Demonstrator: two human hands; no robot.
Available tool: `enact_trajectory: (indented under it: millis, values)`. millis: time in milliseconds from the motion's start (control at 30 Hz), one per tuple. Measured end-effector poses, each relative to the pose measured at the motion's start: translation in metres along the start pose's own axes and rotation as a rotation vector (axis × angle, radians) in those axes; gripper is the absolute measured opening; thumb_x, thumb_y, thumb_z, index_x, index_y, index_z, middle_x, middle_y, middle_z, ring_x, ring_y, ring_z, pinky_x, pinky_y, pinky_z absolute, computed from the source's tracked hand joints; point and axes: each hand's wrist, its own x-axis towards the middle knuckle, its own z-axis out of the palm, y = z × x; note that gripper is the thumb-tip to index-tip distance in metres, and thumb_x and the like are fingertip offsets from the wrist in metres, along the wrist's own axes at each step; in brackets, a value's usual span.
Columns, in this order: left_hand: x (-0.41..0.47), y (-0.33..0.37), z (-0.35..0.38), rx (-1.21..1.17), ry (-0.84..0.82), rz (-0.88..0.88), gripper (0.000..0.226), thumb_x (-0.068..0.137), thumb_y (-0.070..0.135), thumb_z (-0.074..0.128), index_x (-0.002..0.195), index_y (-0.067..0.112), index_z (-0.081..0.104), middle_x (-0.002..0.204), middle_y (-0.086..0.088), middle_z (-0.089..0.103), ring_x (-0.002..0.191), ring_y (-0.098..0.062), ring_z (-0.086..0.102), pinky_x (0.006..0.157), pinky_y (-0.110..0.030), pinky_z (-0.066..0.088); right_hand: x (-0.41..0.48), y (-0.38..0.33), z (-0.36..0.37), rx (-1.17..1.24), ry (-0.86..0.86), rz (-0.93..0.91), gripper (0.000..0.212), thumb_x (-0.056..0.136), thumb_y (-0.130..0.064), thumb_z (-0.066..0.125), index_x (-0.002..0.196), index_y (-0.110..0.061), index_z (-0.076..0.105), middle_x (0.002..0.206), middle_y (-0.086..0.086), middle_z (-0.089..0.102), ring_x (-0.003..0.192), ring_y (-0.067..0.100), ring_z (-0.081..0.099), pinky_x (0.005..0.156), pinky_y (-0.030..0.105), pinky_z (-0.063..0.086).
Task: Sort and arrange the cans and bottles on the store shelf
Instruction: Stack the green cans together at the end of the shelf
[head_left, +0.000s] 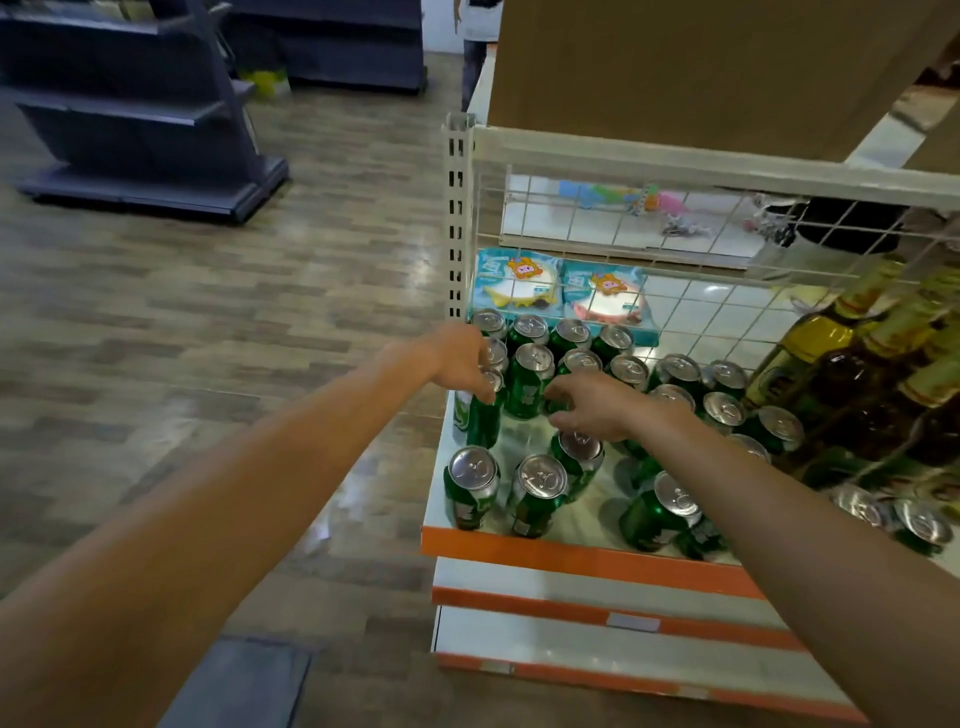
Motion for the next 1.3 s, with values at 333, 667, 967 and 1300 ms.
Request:
enact_trajectory:
  millis: [333,667,967,1300]
  values:
    - [0.006,-0.002,0.011,0.035,0.093,-0.043,0.048,0.075,0.055,0.075,0.070,0.010,0.059,0.069,-0.003,0.058,0.062,-0.018,0.056,0.050,-0.028,0.040,0.017,-0.026,0.014,0.081,-0.040,0.014,0.054,0.094,-0.031,0.061,0.144,-0.017,0.047,0.141,0.007,0.054,0.123,0.024,0.055,0.099,0.036,0.047]
    - [0.004,-0.013,0.011,0.258,-0.070,0.278,0.060,0.082,0.017,0.072,0.138,0.024,0.050,0.130,-0.002,0.043,0.113,-0.022,0.048,0.080,-0.027,0.038,0.009,-0.011,0.015,0.073,-0.059,0.055,0.050,0.096,-0.033,0.058,0.142,-0.017,0.048,0.139,0.007,0.054,0.121,0.024,0.055,0.101,0.040,0.047]
    - [0.008,0.005,0.018,0.274,-0.061,0.339,0.062,0.081,0.009,0.072,0.136,0.028,0.051,0.127,-0.003,0.041,0.116,-0.024,0.044,0.091,-0.042,0.048,0.005,-0.009,0.018,0.067,-0.087,0.058,0.053,0.095,-0.035,0.060,0.143,-0.016,0.047,0.137,0.008,0.055,0.119,0.025,0.055,0.099,0.038,0.047]
    - [0.012,-0.003,0.018,0.266,-0.033,0.276,0.063,0.084,0.008,0.071,0.141,0.023,0.049,0.137,-0.004,0.038,0.124,-0.025,0.044,0.085,-0.025,0.035,-0.011,-0.003,0.012,0.091,-0.096,0.026,0.057,0.093,-0.038,0.063,0.143,-0.016,0.047,0.139,0.006,0.055,0.122,0.023,0.055,0.103,0.038,0.047]
